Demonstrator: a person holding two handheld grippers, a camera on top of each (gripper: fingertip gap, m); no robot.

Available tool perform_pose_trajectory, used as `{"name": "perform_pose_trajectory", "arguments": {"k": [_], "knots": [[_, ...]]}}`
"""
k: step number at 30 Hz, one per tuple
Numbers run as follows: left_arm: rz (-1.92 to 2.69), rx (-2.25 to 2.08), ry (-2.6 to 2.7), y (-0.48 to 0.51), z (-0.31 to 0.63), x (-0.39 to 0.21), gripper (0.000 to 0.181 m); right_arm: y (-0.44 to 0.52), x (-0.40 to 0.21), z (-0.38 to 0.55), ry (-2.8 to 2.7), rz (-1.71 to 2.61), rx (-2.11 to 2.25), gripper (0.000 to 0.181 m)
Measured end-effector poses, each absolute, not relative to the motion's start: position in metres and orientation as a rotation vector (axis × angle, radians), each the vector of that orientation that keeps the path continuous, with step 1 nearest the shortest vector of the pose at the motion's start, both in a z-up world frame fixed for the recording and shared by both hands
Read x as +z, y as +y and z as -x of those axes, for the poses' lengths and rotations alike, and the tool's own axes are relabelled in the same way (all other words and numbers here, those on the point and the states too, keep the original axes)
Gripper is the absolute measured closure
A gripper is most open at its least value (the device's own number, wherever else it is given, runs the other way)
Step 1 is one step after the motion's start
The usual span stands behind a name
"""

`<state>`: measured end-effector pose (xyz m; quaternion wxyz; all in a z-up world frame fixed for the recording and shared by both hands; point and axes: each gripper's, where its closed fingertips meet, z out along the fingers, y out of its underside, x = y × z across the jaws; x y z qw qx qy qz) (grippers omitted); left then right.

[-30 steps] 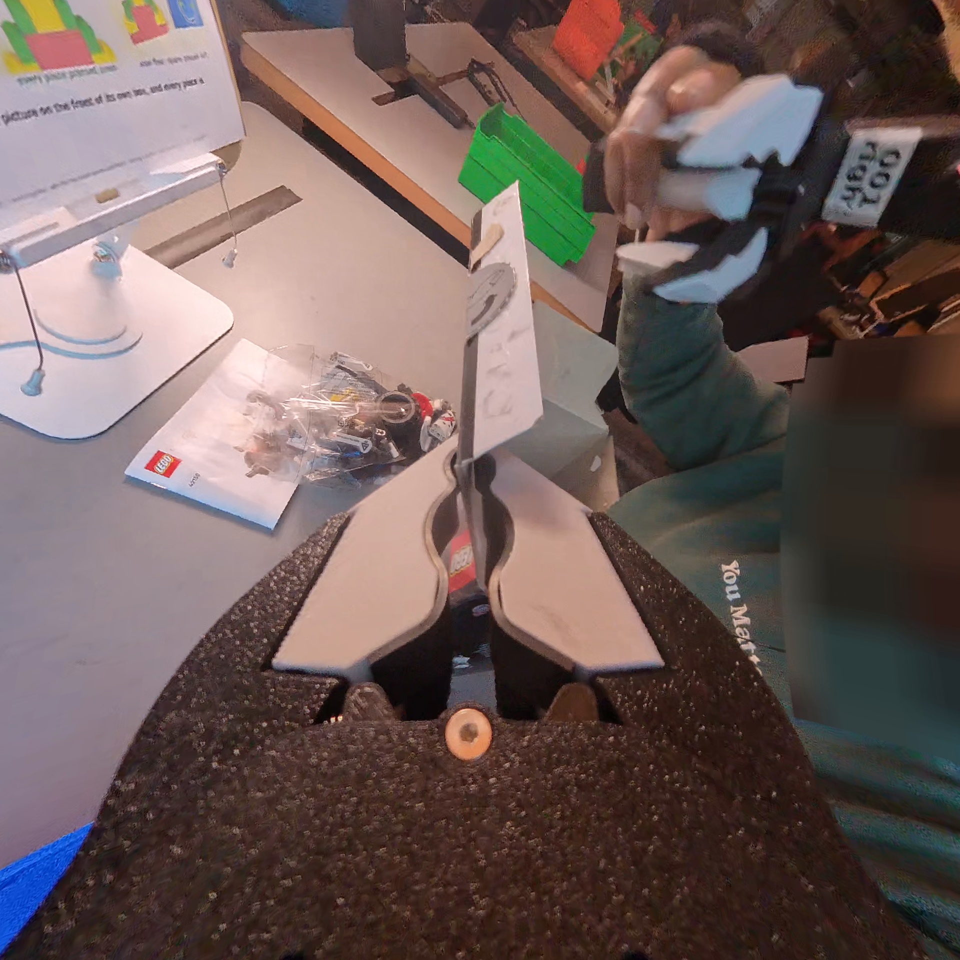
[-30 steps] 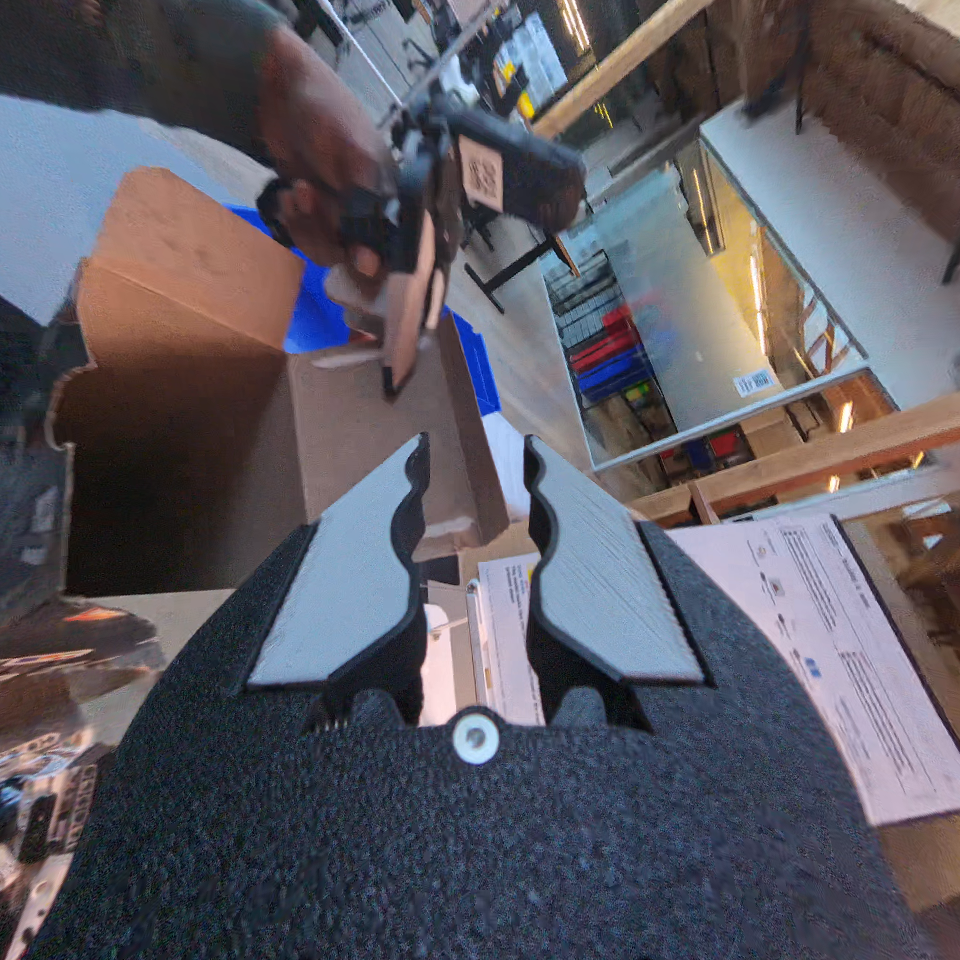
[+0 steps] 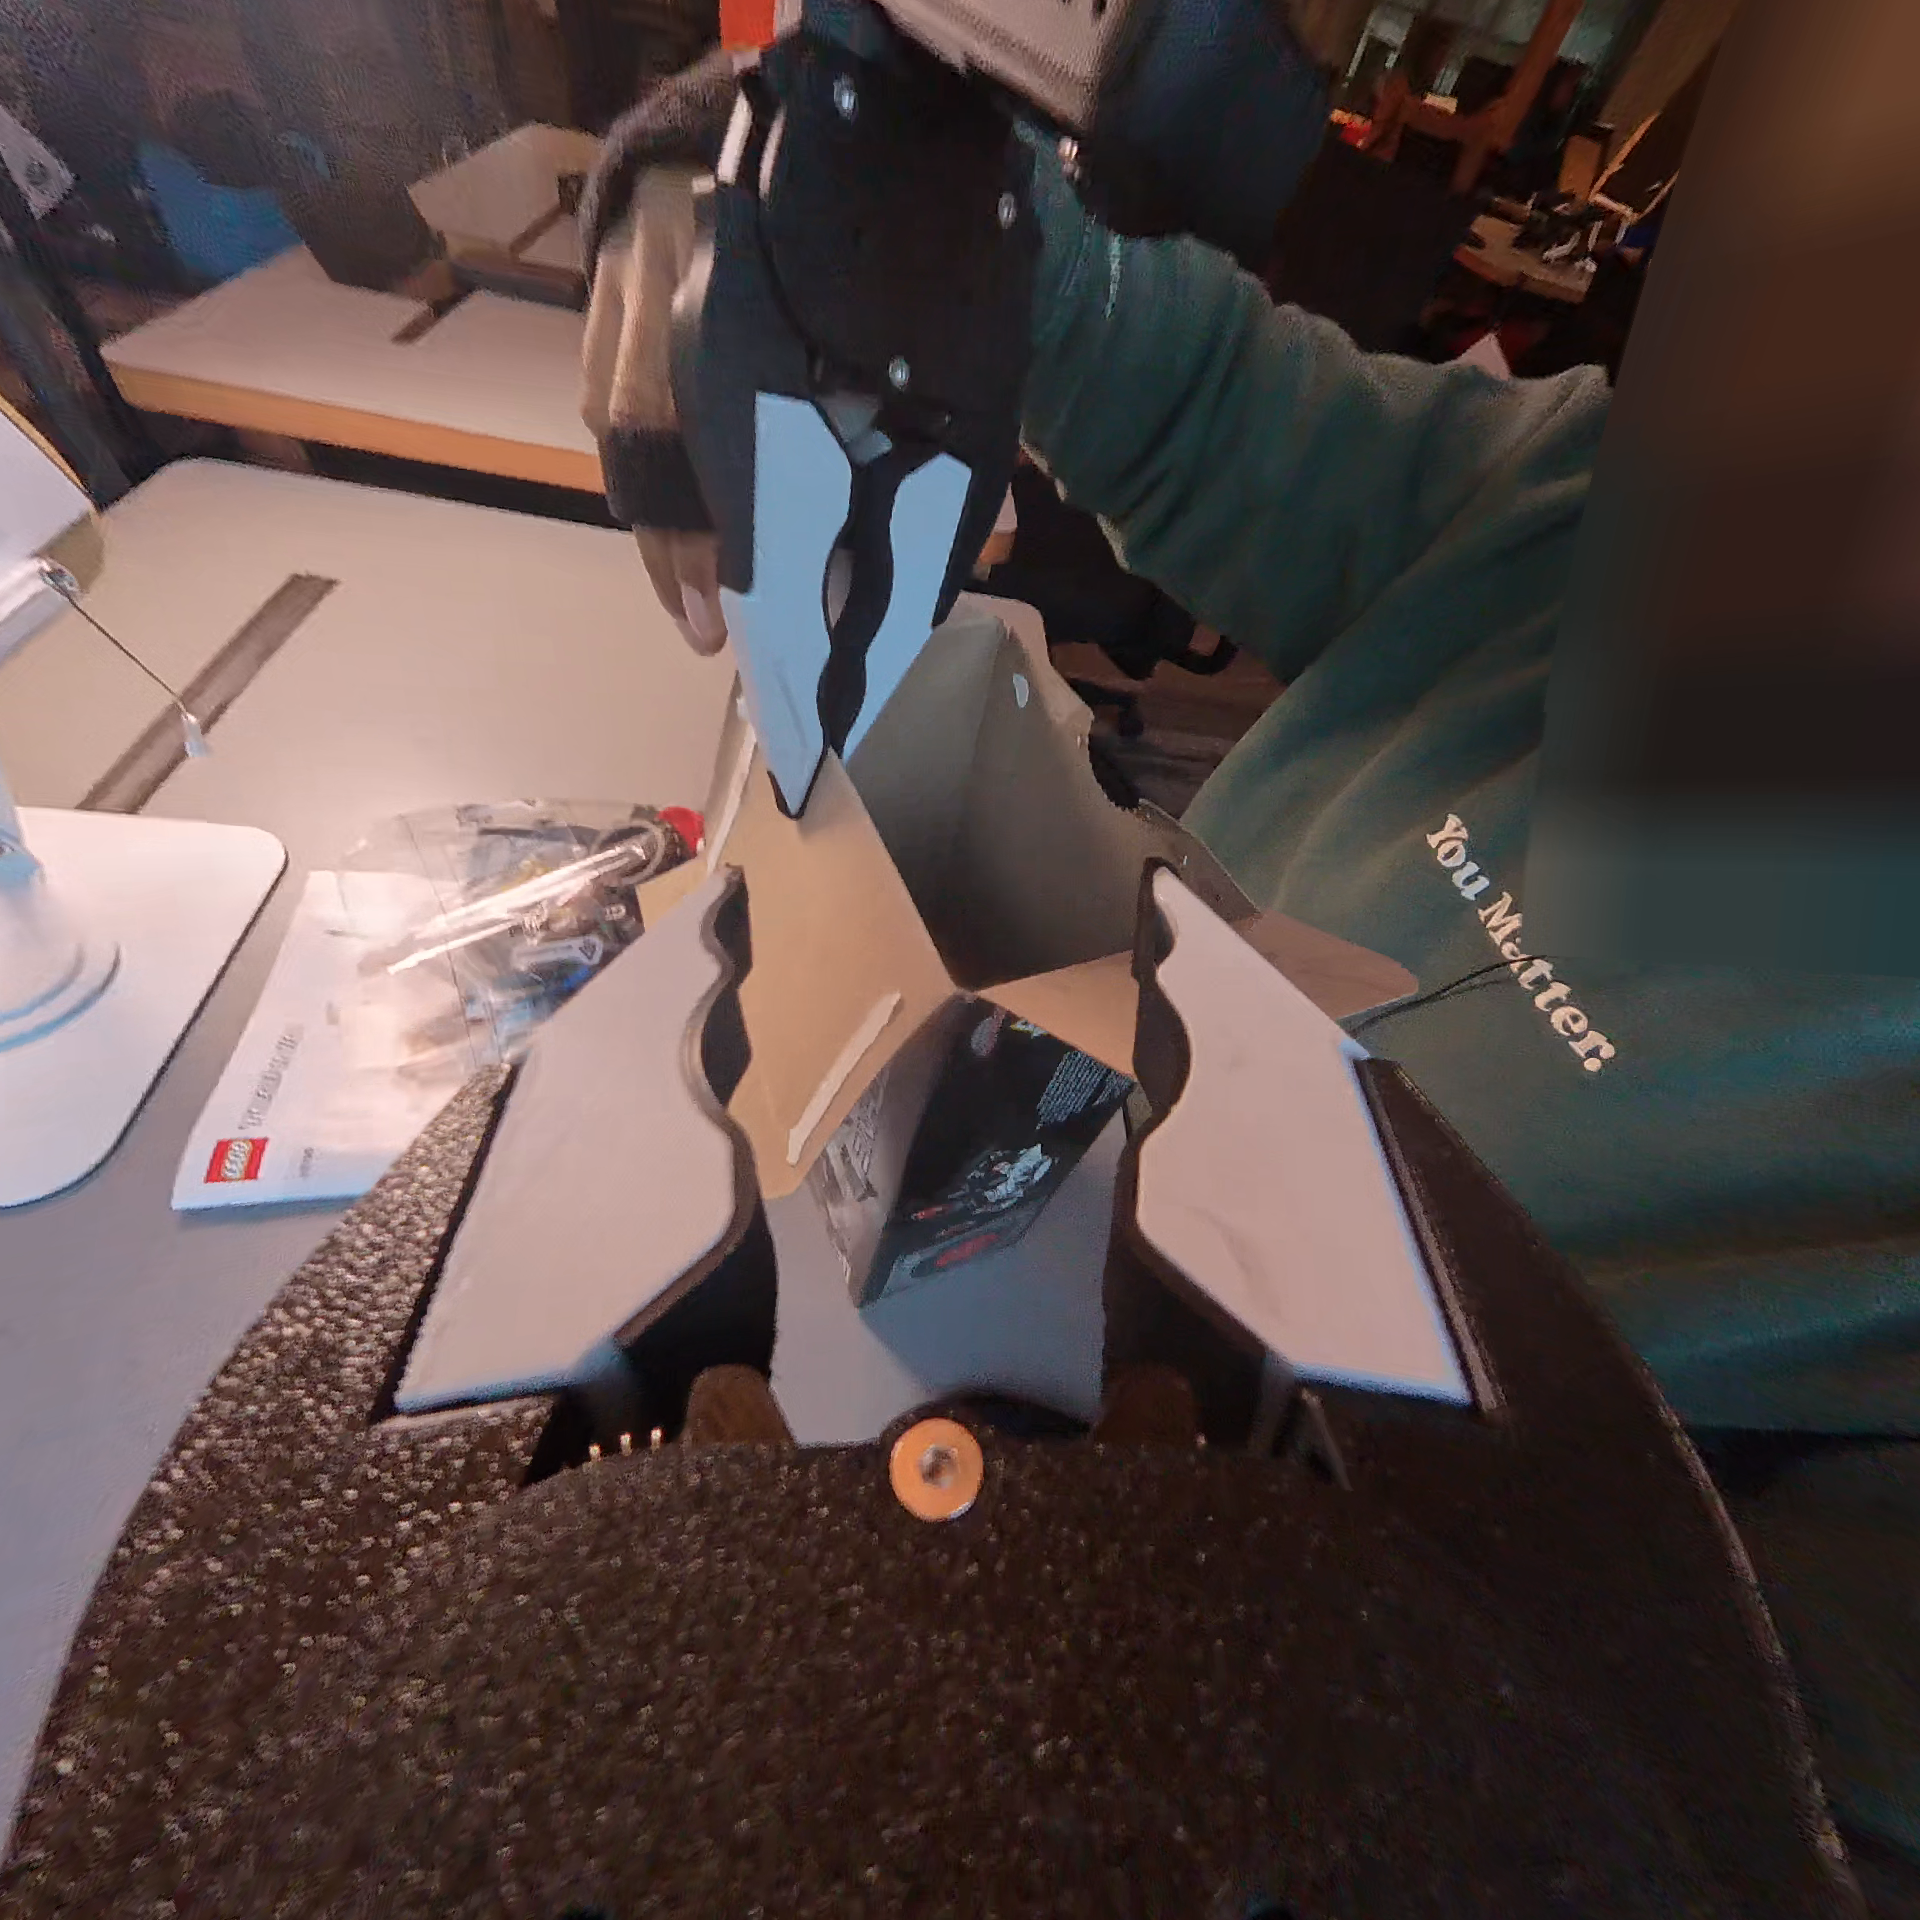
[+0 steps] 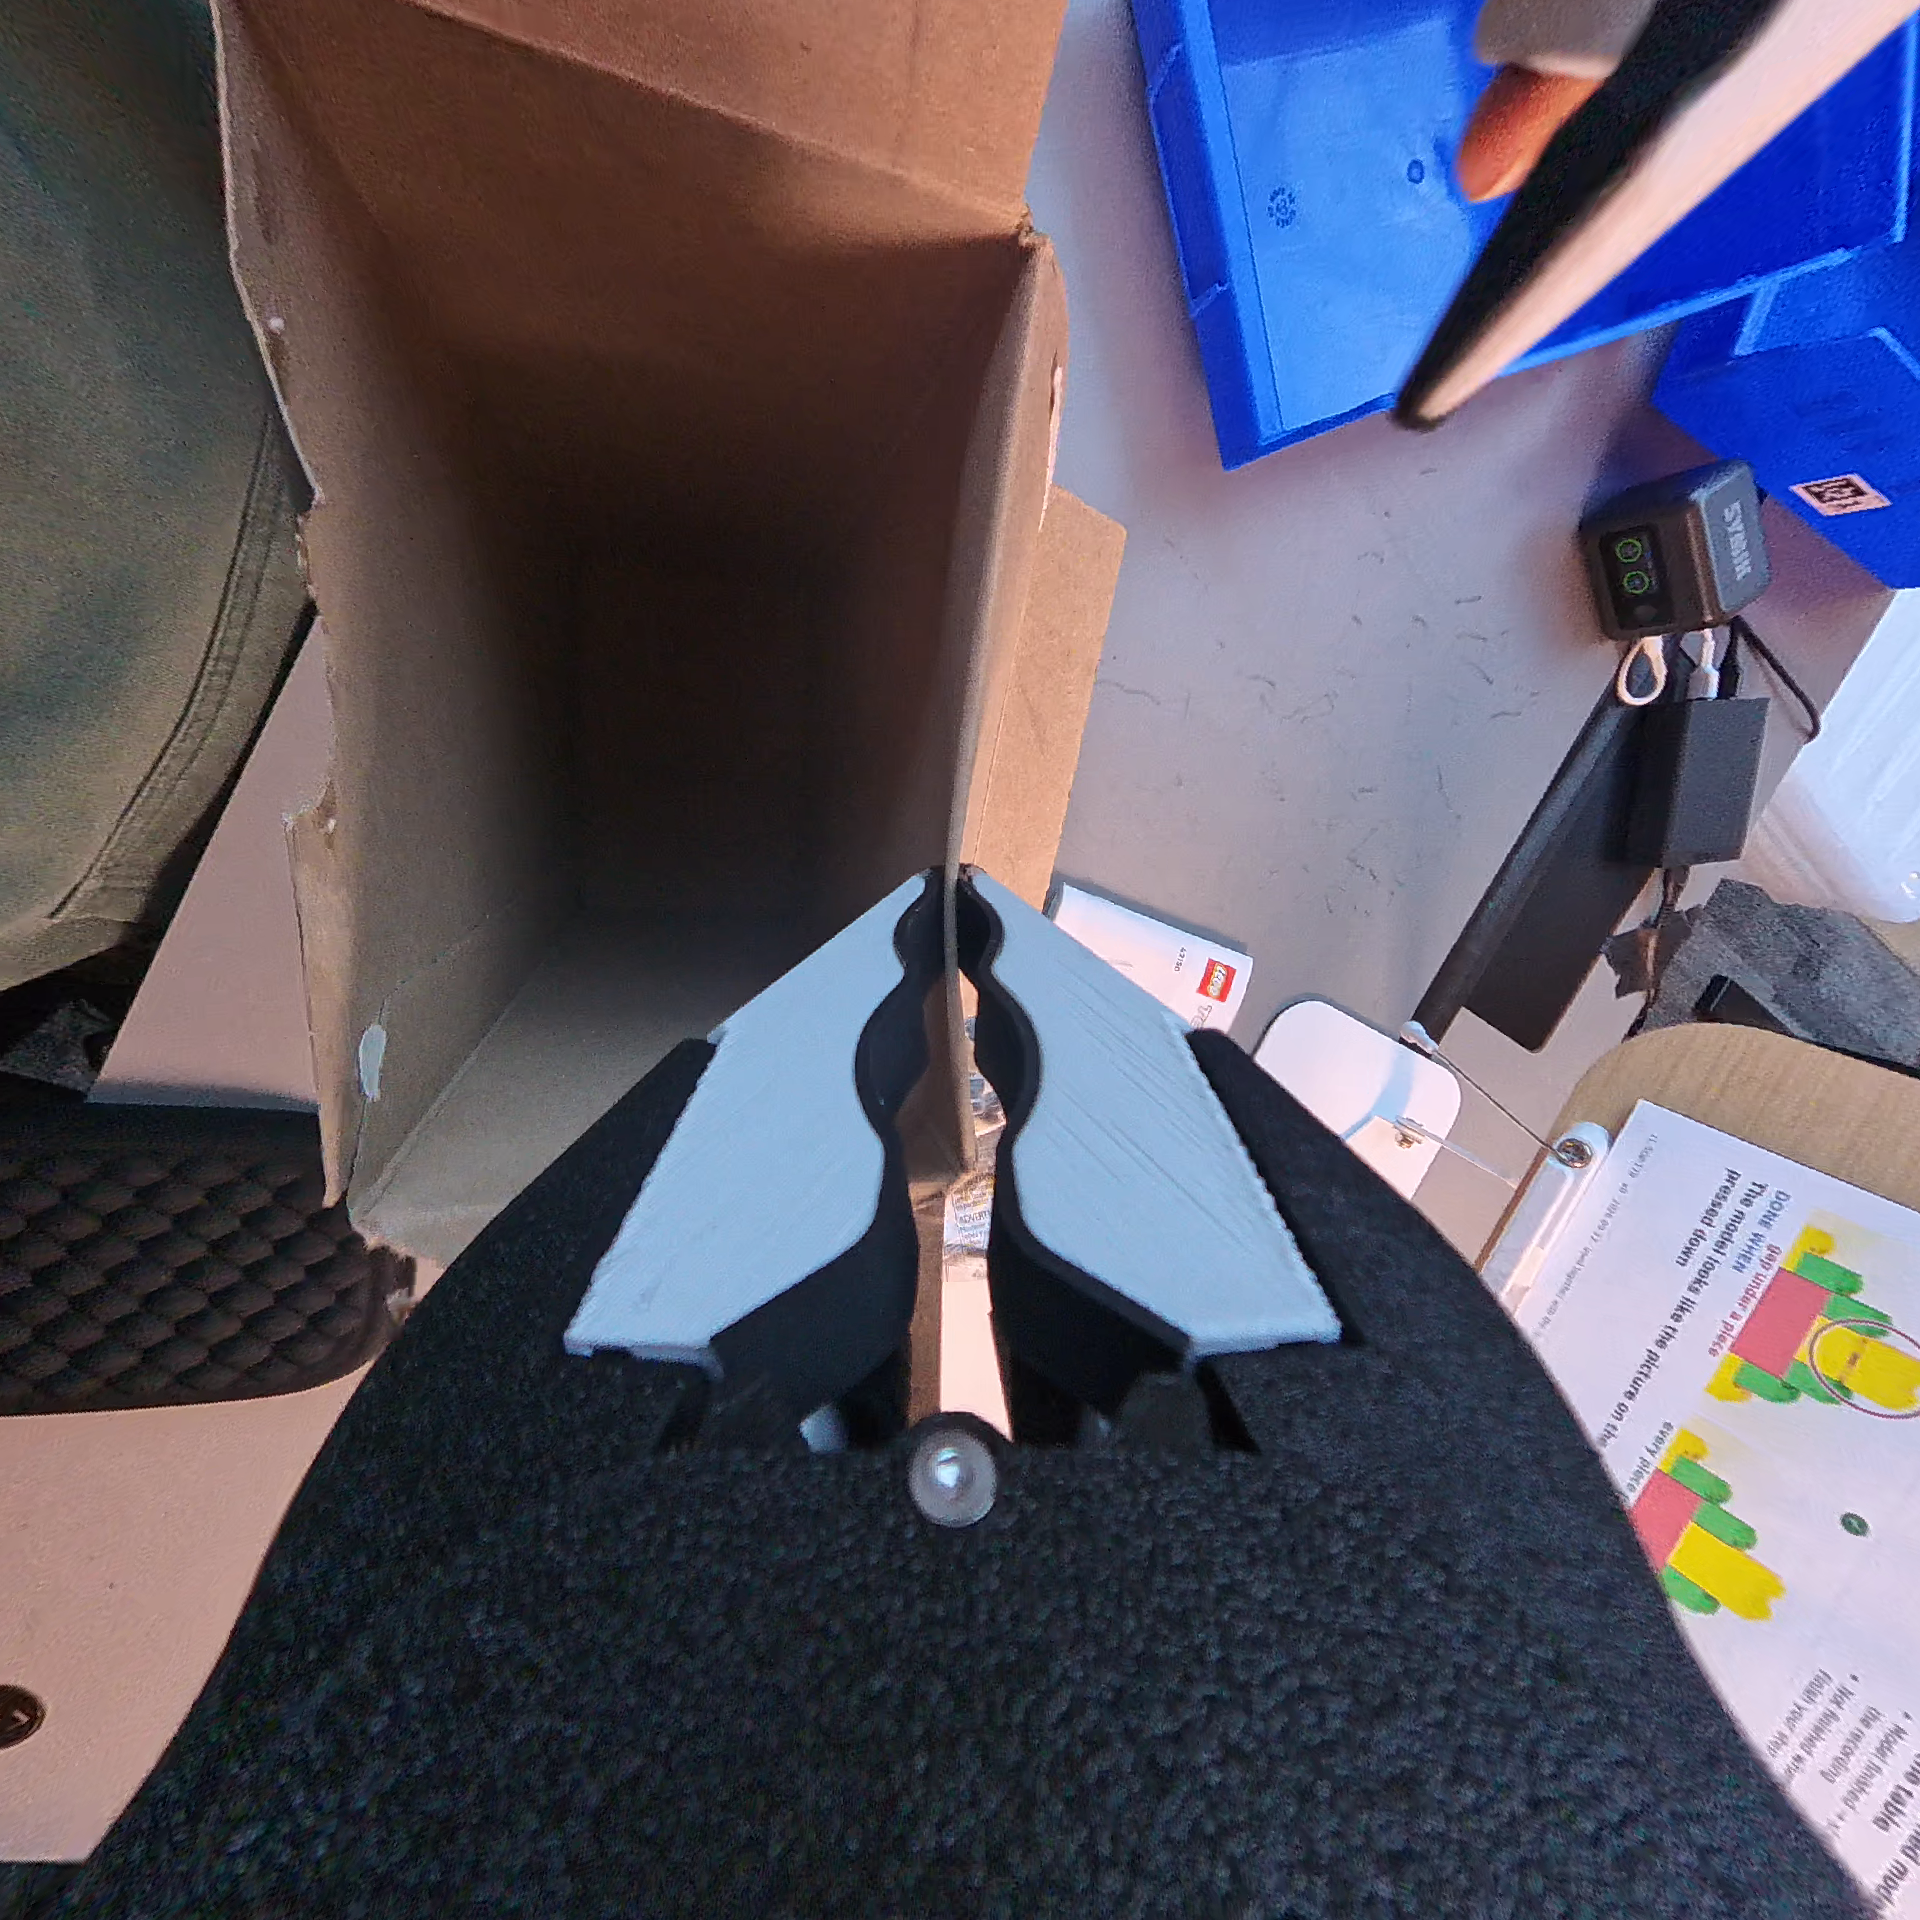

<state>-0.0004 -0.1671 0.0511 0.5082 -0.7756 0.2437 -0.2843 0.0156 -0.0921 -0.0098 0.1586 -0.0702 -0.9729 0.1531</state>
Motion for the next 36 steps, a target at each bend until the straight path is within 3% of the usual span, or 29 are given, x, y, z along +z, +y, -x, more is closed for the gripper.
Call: {"name": "perform_pose_trajectory", "arguments": {"k": [4, 7, 19, 26, 36], "knots": [[2.06, -0.686, 0.523, -0.159, -0.009, 0.048, 0.132, -0.093, -0.01, -0.015, -2.795, 0.201, 0.371, 0.181], [2.273, -0.55, 0.523, -0.148, -0.01, 0.045, 0.138, -0.095, -0.01, -0.014, -2.801, 0.22, 0.346, 0.181], [2.65, -0.488, 0.576, -0.139, -0.032, 0.028, 0.149, -0.091, -0.009, -0.016, -2.765, 0.294, 0.456, 0.176], [2.896, -0.332, 0.582, -0.186, 0.005, 0.018, 0.152, -0.075, -0.004, -0.013, -2.638, 0.331, 0.458, 0.168], [2.581, -0.208, 0.642, -0.17, 0.002, 0.006, 0.146, -0.07, 0.0, -0.017, -2.551, 0.325, 0.483, 0.171]]}}
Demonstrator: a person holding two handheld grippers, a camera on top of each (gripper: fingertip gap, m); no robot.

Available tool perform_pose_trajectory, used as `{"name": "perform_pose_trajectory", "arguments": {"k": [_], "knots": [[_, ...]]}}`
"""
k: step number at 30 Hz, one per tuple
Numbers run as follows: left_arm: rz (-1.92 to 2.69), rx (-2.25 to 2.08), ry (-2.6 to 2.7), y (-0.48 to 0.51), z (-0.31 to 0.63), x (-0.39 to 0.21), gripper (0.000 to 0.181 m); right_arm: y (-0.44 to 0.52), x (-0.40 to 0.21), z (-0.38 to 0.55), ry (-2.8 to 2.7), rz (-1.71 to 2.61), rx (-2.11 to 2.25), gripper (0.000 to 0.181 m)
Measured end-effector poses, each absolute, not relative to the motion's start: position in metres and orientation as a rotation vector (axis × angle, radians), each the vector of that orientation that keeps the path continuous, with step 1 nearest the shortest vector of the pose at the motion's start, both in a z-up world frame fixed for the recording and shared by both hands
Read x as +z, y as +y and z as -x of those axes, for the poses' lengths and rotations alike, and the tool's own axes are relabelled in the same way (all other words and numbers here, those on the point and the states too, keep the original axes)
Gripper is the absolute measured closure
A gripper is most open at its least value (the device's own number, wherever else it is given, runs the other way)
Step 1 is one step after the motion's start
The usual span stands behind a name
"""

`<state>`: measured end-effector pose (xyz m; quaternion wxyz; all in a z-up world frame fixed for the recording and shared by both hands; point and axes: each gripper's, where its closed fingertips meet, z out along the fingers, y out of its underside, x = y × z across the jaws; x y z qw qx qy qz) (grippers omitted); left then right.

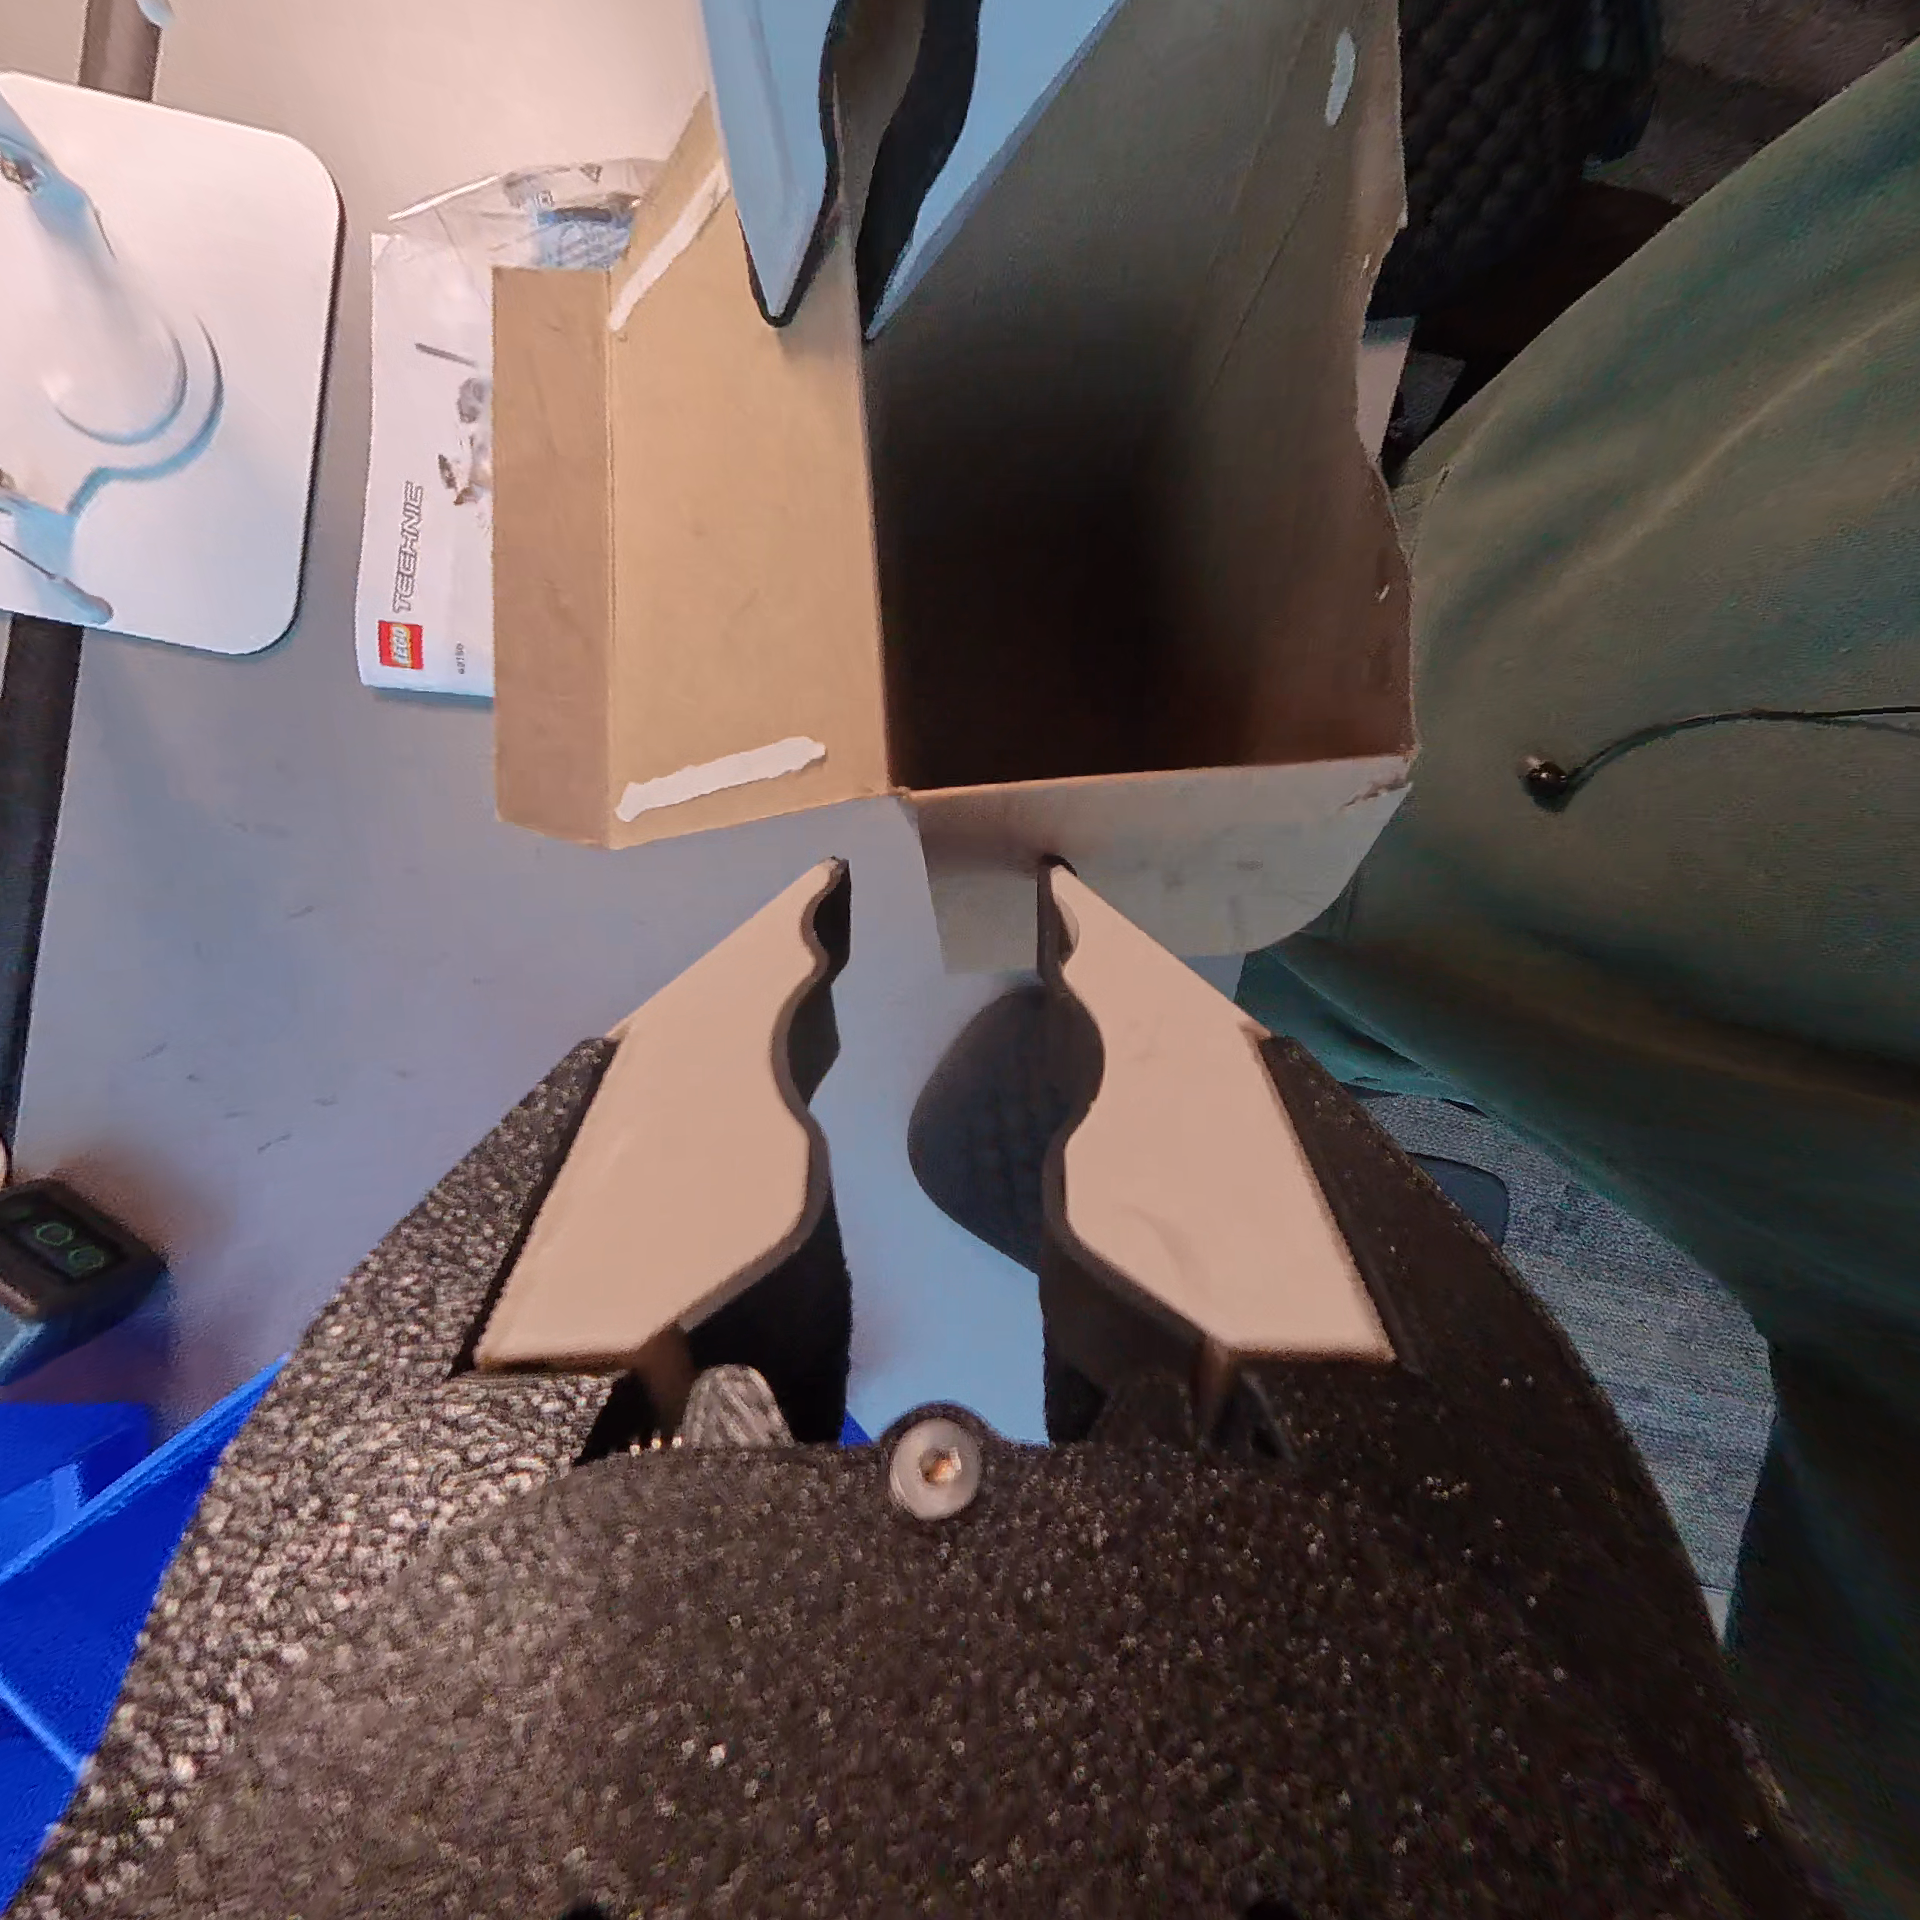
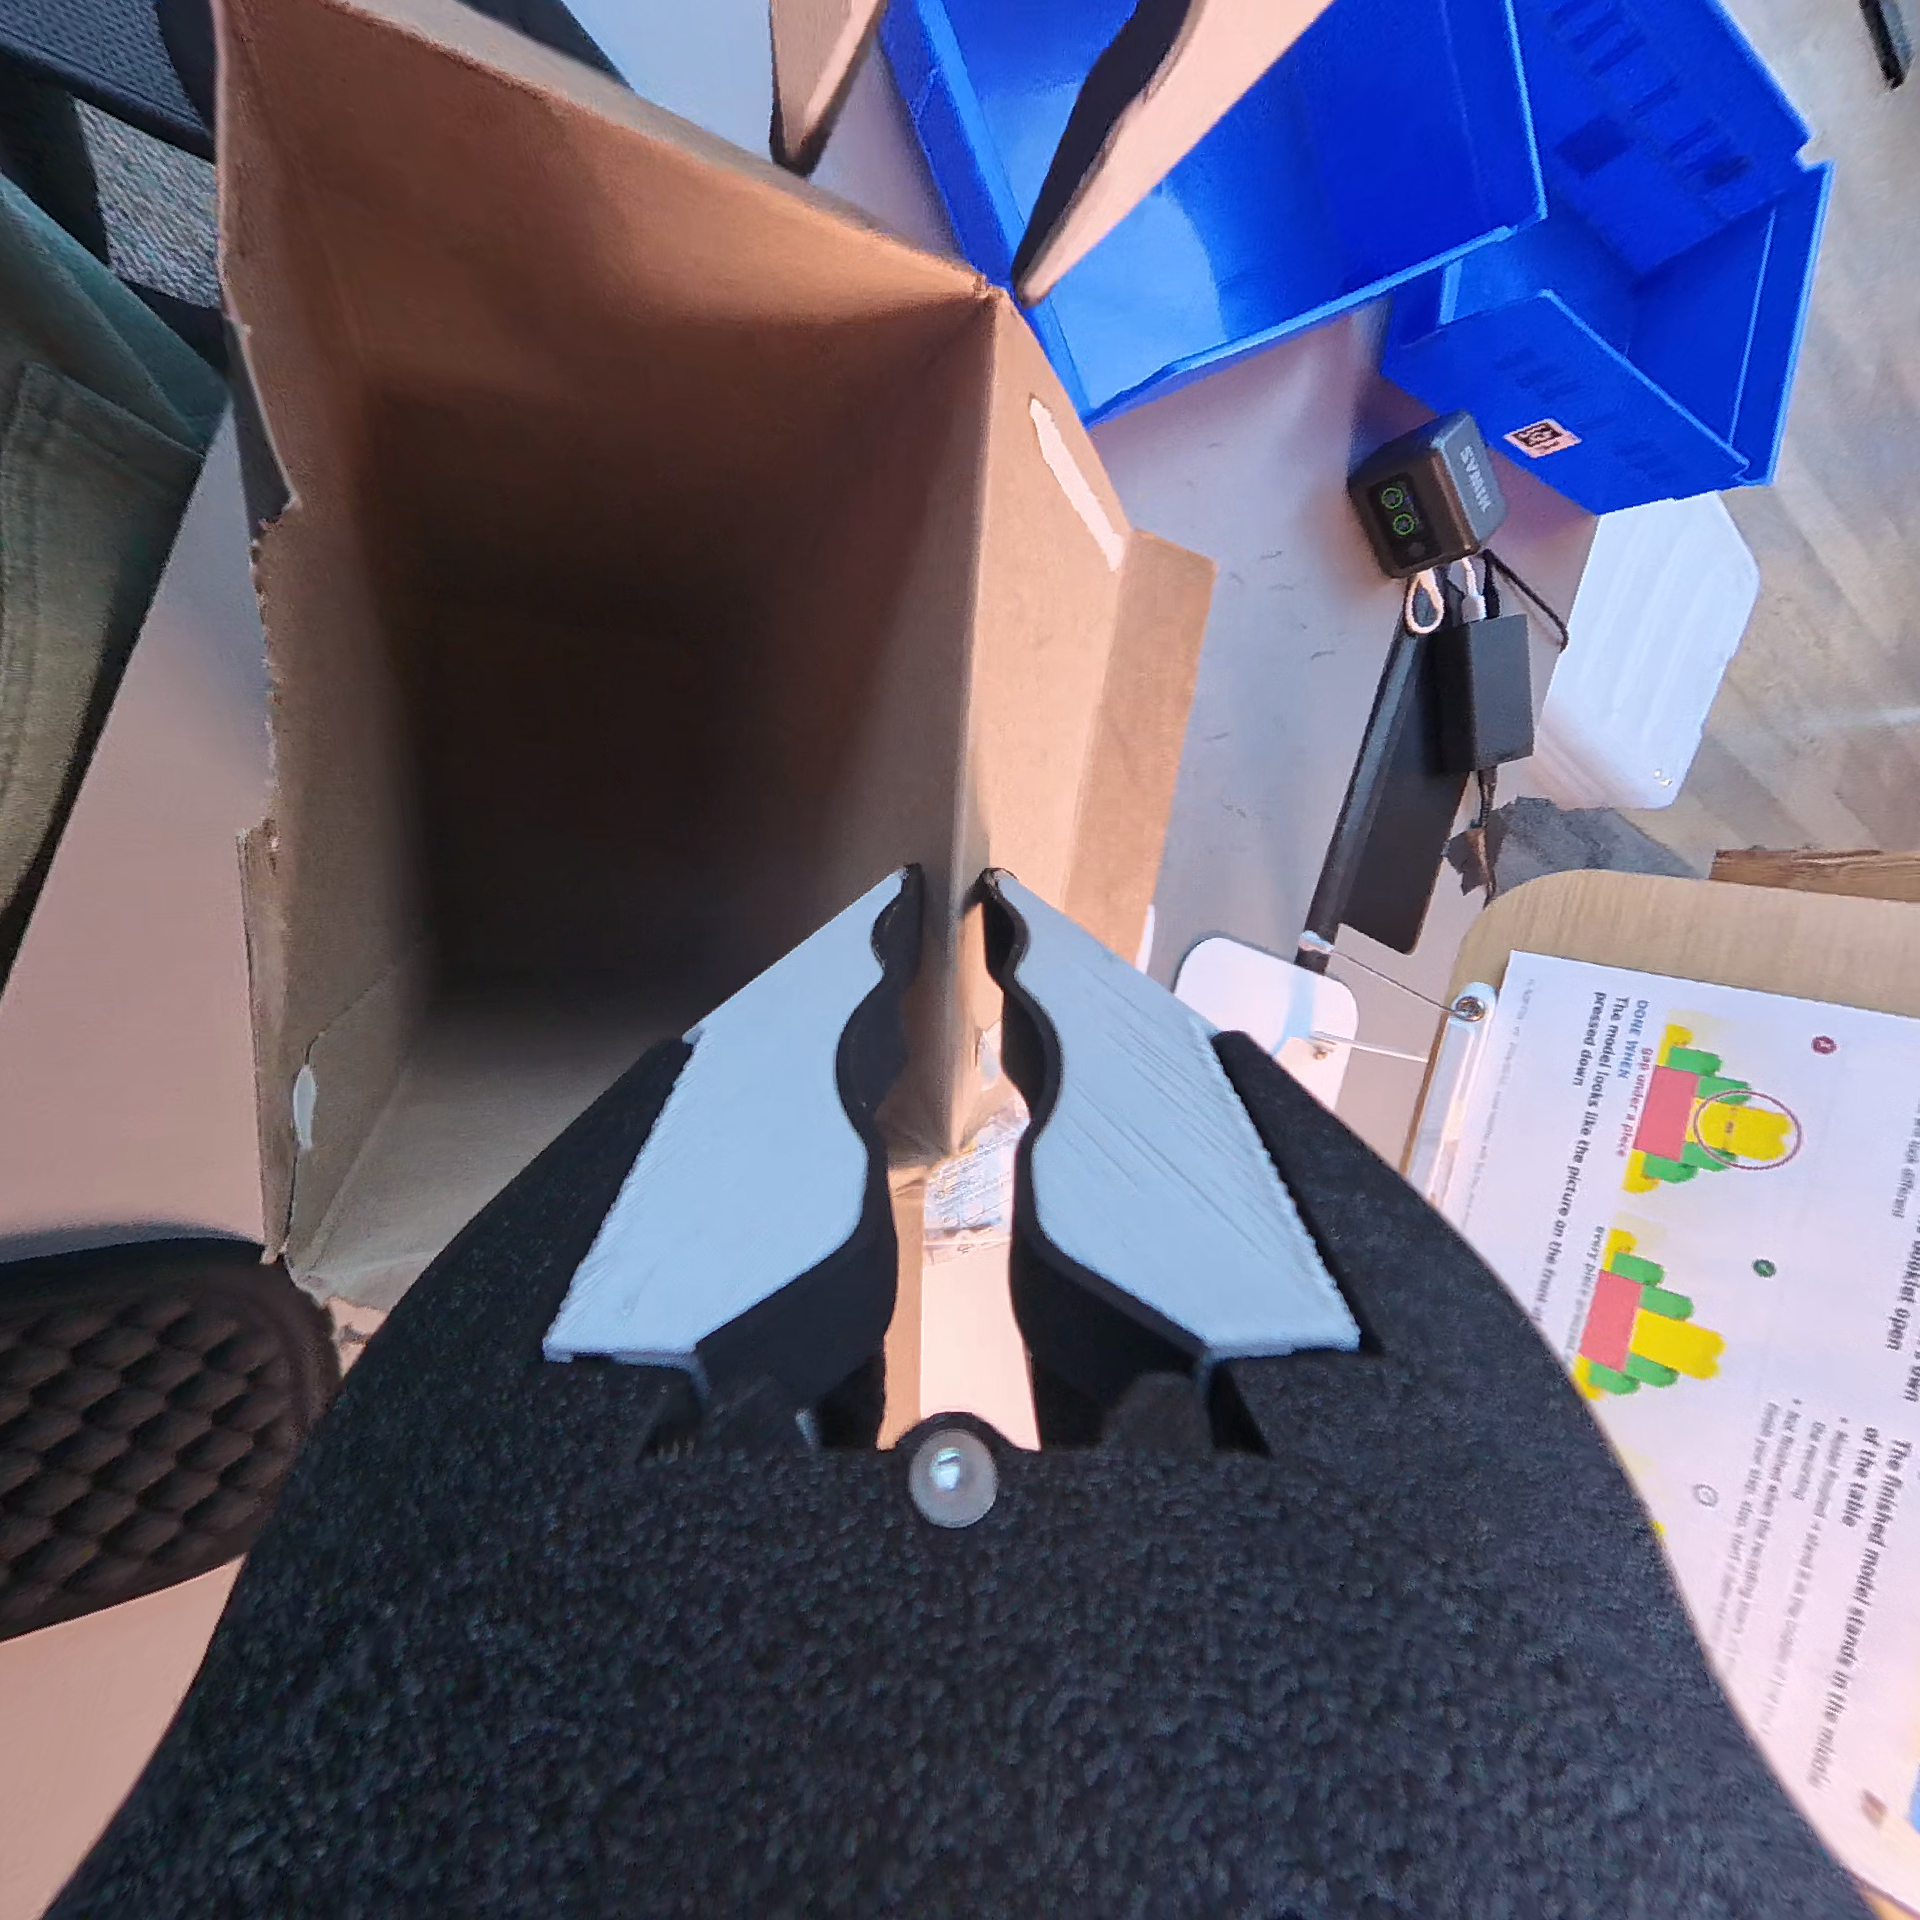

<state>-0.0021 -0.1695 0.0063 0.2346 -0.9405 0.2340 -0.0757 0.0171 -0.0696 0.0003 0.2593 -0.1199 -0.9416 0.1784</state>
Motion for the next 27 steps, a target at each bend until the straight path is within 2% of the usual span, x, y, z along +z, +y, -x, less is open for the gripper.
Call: {"name": "perform_pose_trajectory", "arguments": {"k": [6, 11, 13, 17, 20, 27], "knots": [[2.521, -0.272, 0.68, -0.168, -0.007, 0.034, 0.146, -0.078, -0.001, -0.02, -2.576, 0.308, 0.477, 0.178], [2.664, -0.148, 0.696, -0.153, -0.003, 0.005, 0.144, -0.09, -0.002, -0.016, -2.595, 0.284, 0.48, 0.178], [2.734, -0.035, 0.732, -0.153, 0.008, -0.016, 0.156, -0.091, -0.002, -0.017, -2.59, 0.279, 0.479, 0.178], [2.673, -0.136, 0.62, -0.147, 0.004, -0.016, 0.181, -0.083, 0.0, -0.017, -2.563, 0.347, 0.51, 0.175], [2.661, -0.228, 0.561, -0.149, 0.005, -0.018, 0.181, -0.076, 0.001, -0.017, -2.526, 0.292, 0.479, 0.172], [2.641, -0.21, 0.567, -0.144, 0.009, -0.017, 0.181, -0.076, 0.001, -0.018, -2.605, 0.37, 0.615, 0.181]]}}
